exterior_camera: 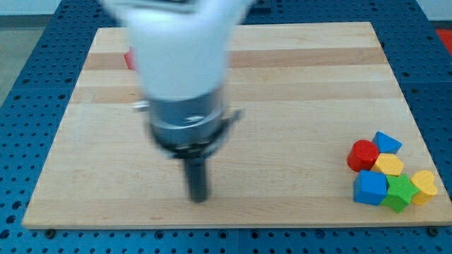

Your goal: Move the green circle diagonal to red circle

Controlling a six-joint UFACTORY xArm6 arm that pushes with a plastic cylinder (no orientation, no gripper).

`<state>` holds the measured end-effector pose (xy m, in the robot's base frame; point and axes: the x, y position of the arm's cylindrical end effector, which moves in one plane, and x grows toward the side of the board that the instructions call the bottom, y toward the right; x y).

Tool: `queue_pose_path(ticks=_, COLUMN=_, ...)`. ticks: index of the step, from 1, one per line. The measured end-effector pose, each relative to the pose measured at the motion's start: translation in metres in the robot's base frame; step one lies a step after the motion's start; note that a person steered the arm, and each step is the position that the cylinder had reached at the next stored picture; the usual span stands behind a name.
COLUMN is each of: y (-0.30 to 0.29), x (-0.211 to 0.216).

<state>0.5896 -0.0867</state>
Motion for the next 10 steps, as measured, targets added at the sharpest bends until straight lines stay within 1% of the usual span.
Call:
queue_pose_path(ticks=1, y=-0.095, x=0.001)
queue_pose_path(ticks=2, y=-0.161, x=-0.011)
queue_pose_path(ticks=3, y=-0.173, x=-0.044)
queue_pose_path(ticks=4, y=-0.167, x=-0.102)
queue_pose_path(ticks=5, y=-0.138, x=-0.16)
queue_pose_path(ticks=6, y=-0.094, x=-0.191)
queue_pose_path(ticks=7, y=-0.056, x=-0.212)
queue_pose_path(ticks=8, y=-0.04, x=-0.23)
queue_pose_path(ticks=9, y=-0.023, x=-0.243)
queue_pose_path(ticks=10, y=0.004, x=-0.245)
